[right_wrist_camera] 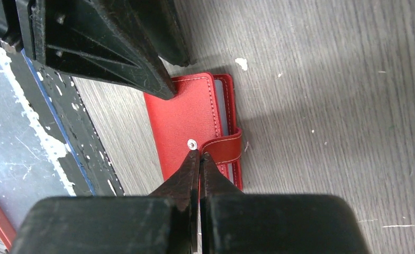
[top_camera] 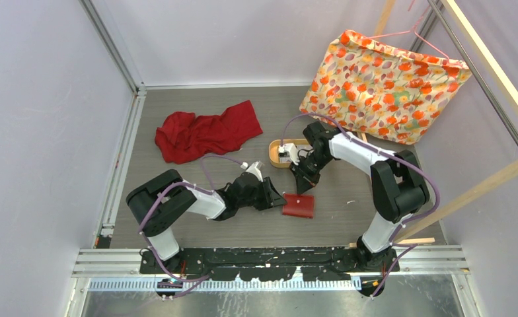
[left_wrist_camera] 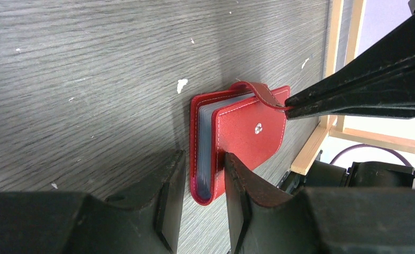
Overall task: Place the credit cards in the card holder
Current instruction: Close the card holder at the center of the board.
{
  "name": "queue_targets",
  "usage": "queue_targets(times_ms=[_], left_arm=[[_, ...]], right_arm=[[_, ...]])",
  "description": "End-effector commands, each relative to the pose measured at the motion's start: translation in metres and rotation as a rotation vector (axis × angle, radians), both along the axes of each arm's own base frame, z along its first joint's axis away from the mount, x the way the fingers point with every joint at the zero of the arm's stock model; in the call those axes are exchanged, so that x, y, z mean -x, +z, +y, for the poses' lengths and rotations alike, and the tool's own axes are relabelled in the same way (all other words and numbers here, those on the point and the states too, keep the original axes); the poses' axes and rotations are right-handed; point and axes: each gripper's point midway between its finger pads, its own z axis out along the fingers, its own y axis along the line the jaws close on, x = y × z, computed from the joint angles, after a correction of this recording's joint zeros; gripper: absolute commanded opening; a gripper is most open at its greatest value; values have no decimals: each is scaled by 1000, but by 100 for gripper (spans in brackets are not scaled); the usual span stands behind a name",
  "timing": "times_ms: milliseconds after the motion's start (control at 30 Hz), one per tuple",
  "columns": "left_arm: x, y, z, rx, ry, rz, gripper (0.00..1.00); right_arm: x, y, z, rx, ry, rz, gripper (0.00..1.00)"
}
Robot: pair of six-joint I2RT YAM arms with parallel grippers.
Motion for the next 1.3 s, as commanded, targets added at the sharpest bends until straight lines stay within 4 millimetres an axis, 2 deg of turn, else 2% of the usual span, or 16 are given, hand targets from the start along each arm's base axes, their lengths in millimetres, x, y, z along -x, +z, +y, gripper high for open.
queue_targets(times_ms=[0, 333, 433, 533, 667, 833, 1033, 1267], left_arm=[[4, -19, 9, -87, 4, 22, 35], [4, -13, 12, -83, 12, 7, 35], [4, 0, 18, -58, 27, -39, 38], [5, 16, 28, -47, 46, -82, 46], [15, 31, 38, -27, 82, -100, 52], [43, 41, 24, 70, 165, -2, 55], [58, 34, 5, 123, 315, 83, 56], [43, 20, 4, 116, 498, 147, 56]], right_arm=[[5, 8, 2, -13, 68, -29, 1], [11, -4, 2, 48, 107, -35, 1], [10, -7, 0, 64, 100, -41, 1], [9, -8, 0, 66, 94, -45, 1], [9, -9, 0, 69, 85, -37, 1], [9, -10, 3, 60, 72, -20, 1], [11, -9, 3, 57, 76, -20, 1], [11, -9, 1, 61, 79, -29, 1]])
